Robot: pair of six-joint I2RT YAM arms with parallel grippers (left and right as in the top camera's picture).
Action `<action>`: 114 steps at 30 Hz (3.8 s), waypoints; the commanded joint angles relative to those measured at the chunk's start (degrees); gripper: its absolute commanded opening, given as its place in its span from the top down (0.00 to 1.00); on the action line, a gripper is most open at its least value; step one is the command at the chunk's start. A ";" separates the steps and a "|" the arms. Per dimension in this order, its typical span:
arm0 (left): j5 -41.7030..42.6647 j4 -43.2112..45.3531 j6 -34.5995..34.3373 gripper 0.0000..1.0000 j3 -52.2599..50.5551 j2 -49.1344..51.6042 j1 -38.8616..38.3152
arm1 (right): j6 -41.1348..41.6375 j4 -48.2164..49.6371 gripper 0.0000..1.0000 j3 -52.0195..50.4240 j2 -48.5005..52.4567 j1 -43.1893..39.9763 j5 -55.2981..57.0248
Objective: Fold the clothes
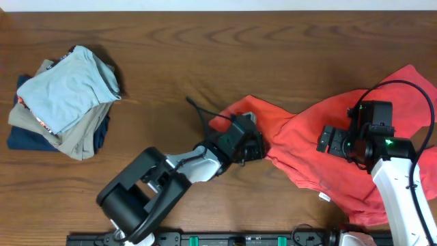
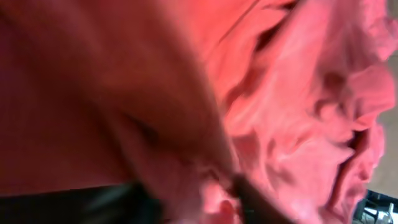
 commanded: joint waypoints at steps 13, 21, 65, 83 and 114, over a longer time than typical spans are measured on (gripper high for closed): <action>-5.75 -9.31 20.37 0.94 0.98 -13.42 27.06 | -0.35 -0.20 0.01 0.39 -0.35 -0.44 0.35; 4.57 -19.52 20.35 0.02 2.27 -18.12 42.03 | -0.35 0.02 0.01 0.42 -0.35 -0.44 0.37; -16.87 -55.95 17.16 0.68 8.35 -15.21 37.40 | -0.35 -0.42 0.01 0.39 -0.35 -0.44 0.55; 5.27 -65.37 11.82 0.12 5.84 -15.10 22.84 | -0.35 -0.42 0.01 0.37 -0.33 -0.44 0.52; -13.84 -72.76 8.90 0.94 5.88 -12.41 21.22 | 4.57 -0.98 0.01 0.35 0.09 -0.44 8.70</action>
